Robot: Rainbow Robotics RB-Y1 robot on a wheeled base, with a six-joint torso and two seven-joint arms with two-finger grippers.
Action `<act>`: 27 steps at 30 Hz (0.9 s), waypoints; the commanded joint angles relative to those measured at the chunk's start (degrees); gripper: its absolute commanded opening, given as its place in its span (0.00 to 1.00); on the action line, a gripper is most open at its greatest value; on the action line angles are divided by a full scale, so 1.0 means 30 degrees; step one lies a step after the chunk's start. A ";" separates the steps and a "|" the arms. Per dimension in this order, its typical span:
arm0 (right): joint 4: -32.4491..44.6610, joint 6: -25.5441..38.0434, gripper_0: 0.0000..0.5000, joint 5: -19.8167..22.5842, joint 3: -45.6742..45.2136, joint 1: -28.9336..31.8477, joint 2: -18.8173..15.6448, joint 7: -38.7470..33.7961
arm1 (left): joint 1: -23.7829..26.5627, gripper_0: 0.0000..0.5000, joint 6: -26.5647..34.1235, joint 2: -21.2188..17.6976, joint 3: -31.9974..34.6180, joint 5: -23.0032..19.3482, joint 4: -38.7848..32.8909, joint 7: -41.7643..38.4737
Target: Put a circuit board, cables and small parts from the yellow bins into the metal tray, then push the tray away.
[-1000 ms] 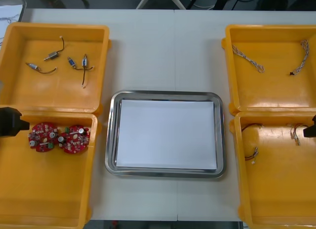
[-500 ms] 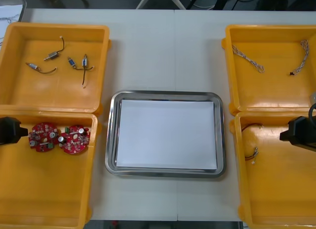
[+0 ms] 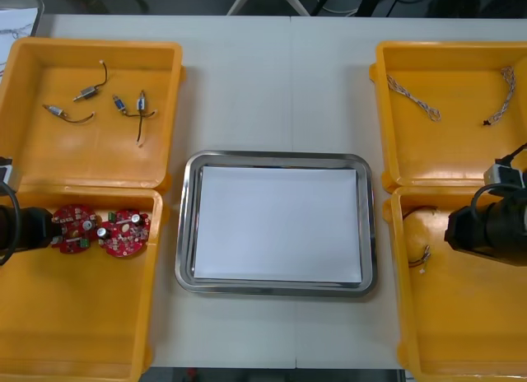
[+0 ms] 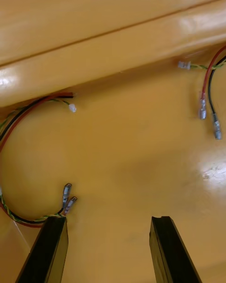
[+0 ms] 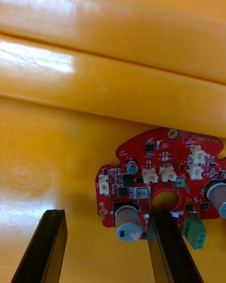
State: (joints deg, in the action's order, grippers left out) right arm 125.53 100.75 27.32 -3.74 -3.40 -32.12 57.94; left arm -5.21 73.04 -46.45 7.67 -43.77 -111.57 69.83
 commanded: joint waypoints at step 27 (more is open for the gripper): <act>-0.2585 -0.2120 1.00 -0.1576 0.0516 0.0283 0.2914 -0.5838 | -0.0579 0.00 -0.0587 0.0074 -0.1151 0.0674 0.0099 0.1071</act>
State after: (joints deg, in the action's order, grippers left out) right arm 117.45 94.97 22.97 -2.79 -3.36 -24.79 43.58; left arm -5.21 71.96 -46.45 4.81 -41.81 -110.61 69.83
